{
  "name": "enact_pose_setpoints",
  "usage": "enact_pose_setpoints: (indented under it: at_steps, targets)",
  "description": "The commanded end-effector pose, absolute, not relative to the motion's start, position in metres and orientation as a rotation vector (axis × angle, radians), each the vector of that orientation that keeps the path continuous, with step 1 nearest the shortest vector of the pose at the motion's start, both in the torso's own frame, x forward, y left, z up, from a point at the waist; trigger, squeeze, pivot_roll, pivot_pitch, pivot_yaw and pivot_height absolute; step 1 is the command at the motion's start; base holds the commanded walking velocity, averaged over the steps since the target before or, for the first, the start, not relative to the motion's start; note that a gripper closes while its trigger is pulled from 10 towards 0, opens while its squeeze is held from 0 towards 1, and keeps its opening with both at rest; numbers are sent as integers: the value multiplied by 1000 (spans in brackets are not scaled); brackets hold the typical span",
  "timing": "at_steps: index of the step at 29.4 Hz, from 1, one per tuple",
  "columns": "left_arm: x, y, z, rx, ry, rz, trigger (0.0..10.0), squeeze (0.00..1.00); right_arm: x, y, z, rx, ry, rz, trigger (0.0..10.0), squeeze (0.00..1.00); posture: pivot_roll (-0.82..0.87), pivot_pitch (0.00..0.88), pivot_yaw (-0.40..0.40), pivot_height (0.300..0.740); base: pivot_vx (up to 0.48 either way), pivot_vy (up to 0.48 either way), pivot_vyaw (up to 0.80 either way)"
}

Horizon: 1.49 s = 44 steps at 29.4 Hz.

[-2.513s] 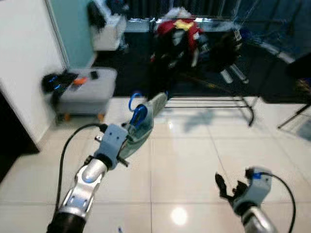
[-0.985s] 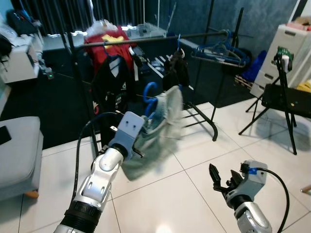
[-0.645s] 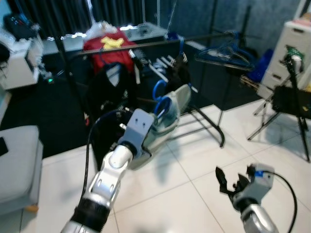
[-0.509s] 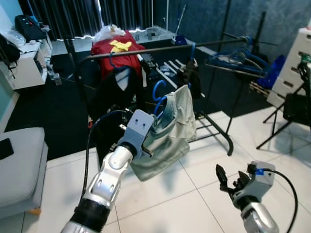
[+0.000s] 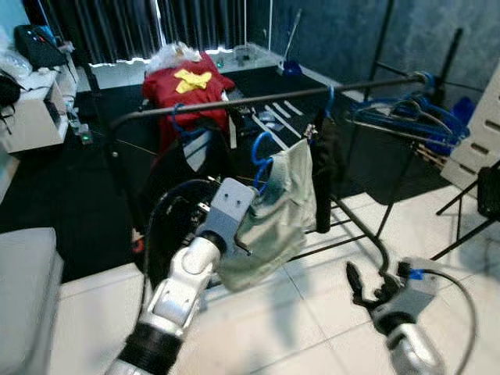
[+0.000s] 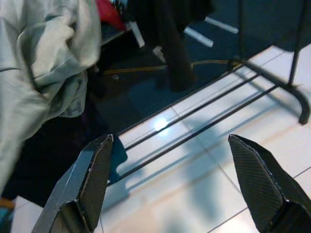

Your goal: Hang hanger

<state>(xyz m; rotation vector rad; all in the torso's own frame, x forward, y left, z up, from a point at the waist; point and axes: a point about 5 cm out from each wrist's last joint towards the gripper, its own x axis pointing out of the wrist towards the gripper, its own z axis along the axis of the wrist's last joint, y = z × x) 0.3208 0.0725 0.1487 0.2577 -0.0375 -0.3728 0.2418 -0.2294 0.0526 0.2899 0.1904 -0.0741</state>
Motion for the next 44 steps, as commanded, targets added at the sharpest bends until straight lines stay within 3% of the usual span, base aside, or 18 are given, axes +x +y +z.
enact_pose_setpoints:
  at_steps: [1,10,19,30,41,44]
  targets:
    - [319,70,148,256,-31,-380,10000,0,239,-234,51,288,198,-90,10000,0,-101,0,19,740,0,-435,0]
    - [321,73,148,253,-18,-349,10000,0,239,-234,51,289,201,-84,10000,0,-99,0,18,740,0,-434,0]
    - [323,76,148,246,-6,-325,10000,0,239,-233,51,289,204,-80,10000,0,-101,0,20,740,299,-328,0]
    - [327,78,150,204,9,-307,10000,0,239,-232,51,277,206,-68,10000,0,-106,0,22,740,477,0,0]
    - [324,87,181,74,-198,-389,10000,0,238,-229,53,276,190,-42,10000,0,-104,0,21,740,121,0,149]
    - [322,102,189,79,-266,-373,10000,0,238,-230,53,278,191,-40,10000,0,-102,0,21,740,0,0,0]
